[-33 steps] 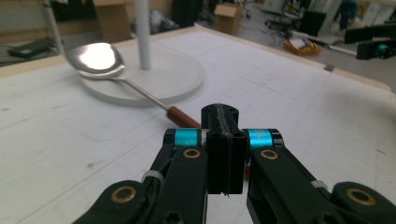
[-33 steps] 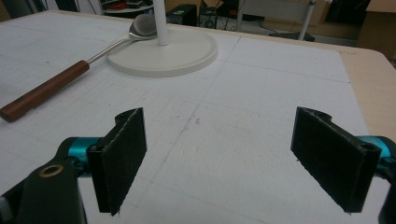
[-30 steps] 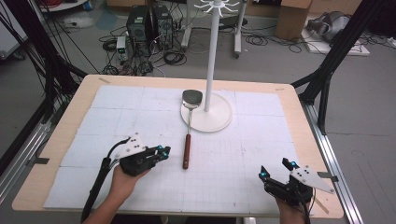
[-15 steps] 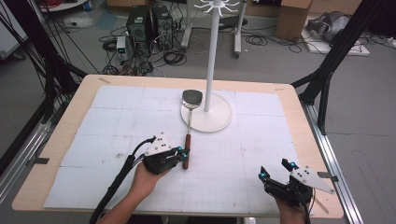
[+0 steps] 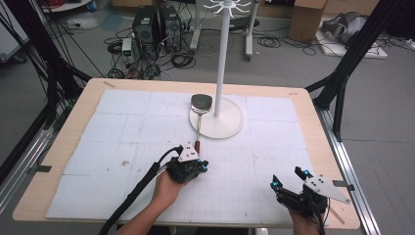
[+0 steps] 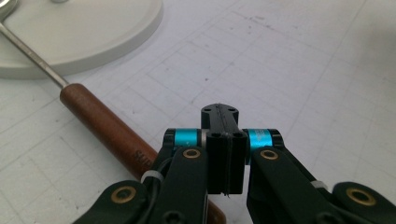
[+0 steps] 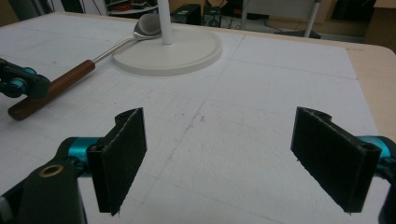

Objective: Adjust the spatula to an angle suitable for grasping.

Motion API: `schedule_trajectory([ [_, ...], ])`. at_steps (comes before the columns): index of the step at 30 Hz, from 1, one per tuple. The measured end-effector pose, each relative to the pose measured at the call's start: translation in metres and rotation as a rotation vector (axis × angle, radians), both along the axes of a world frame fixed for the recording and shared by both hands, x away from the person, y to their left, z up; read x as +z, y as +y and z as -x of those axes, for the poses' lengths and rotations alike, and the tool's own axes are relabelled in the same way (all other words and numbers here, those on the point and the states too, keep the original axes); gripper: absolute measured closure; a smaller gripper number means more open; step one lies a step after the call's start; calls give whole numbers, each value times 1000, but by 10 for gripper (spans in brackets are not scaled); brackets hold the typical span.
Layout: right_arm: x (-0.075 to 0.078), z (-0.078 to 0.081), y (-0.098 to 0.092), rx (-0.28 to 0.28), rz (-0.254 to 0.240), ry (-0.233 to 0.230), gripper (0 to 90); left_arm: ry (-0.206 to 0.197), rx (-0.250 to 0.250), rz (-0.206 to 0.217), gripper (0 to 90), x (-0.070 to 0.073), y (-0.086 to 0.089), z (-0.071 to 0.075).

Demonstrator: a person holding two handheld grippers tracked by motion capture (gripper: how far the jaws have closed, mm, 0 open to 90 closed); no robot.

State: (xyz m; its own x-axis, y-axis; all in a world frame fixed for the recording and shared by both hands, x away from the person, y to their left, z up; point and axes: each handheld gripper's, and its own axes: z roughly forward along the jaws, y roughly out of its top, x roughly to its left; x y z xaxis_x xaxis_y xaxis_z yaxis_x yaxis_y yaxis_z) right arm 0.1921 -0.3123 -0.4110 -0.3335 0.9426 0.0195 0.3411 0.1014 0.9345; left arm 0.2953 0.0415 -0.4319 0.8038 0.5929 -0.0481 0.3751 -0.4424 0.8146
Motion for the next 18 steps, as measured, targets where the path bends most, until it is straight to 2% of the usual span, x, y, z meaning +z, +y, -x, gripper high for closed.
schedule_trajectory([
  [5,0,0,-1,-2,-1,2,172,35,17,-44,896,-4,-1,-1],
  [9,0,0,0,-1,-11,2,172,35,13,-109,896,-7,-1,0],
  [15,0,1,-1,-5,-15,5,172,25,21,-140,896,-6,5,0],
  [18,0,1,-1,-6,-16,5,172,26,30,-136,896,-6,10,0],
])
